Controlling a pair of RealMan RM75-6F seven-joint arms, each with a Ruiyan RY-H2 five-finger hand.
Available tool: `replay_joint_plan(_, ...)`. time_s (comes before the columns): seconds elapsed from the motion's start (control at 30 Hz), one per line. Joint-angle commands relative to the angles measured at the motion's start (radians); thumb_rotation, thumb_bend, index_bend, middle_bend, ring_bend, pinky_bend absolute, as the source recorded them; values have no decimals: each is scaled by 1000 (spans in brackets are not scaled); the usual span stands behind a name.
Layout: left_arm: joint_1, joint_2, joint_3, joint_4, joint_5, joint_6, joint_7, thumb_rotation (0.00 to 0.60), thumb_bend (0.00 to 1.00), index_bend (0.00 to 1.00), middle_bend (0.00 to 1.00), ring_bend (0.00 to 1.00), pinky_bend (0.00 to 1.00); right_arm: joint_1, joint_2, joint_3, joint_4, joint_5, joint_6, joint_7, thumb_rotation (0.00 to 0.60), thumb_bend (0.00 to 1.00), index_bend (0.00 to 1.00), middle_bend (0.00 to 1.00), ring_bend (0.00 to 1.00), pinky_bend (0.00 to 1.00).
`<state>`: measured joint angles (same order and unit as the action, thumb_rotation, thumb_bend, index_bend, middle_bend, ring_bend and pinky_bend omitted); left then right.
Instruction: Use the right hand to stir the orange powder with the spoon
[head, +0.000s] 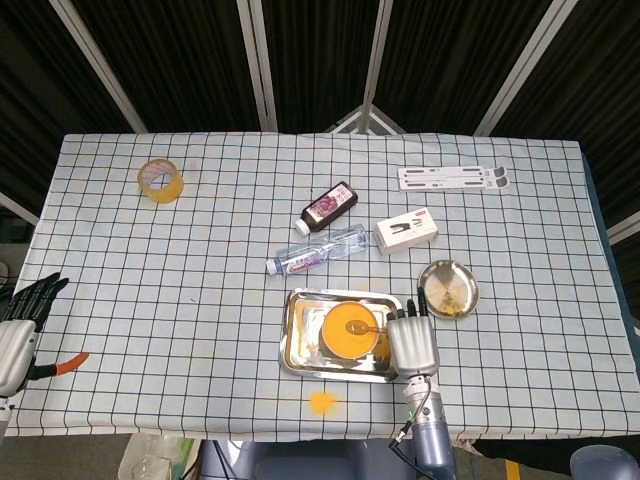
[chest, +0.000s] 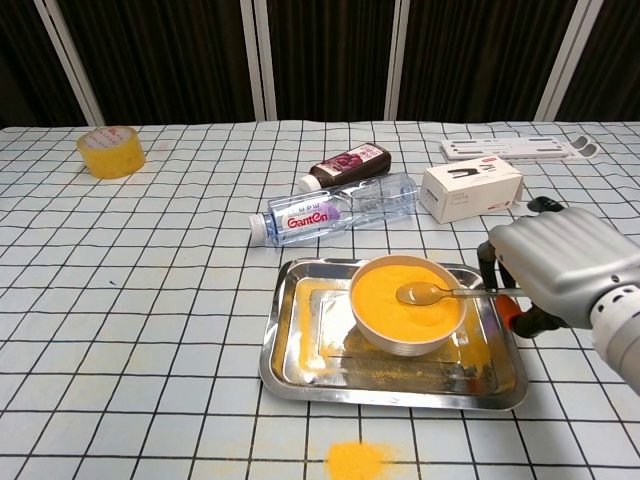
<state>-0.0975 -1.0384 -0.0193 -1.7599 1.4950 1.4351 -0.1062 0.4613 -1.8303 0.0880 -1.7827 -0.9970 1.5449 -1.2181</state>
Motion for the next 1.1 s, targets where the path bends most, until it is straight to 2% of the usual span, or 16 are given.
replay_joint_plan(0.03, 0, 0, 0, 0, 0, 0, 0, 600, 0, 0, 0, 0, 0, 0, 0, 0, 0, -1, 1, 1, 600, 571, 523, 501, 235, 0)
replay_joint_plan(0.53, 0, -1, 0, 0, 0, 0, 0, 600, 0, 0, 0, 0, 0, -2, 6, 4, -9, -17, 6, 5, 600, 594, 543, 518, 250, 0)
replay_joint_plan(1.1, 0, -1, 1, 1, 2, 0, 0, 600, 0, 0, 0, 0, 0, -7, 7, -2, -5, -30, 9, 0, 600, 607, 549, 583, 310, 0)
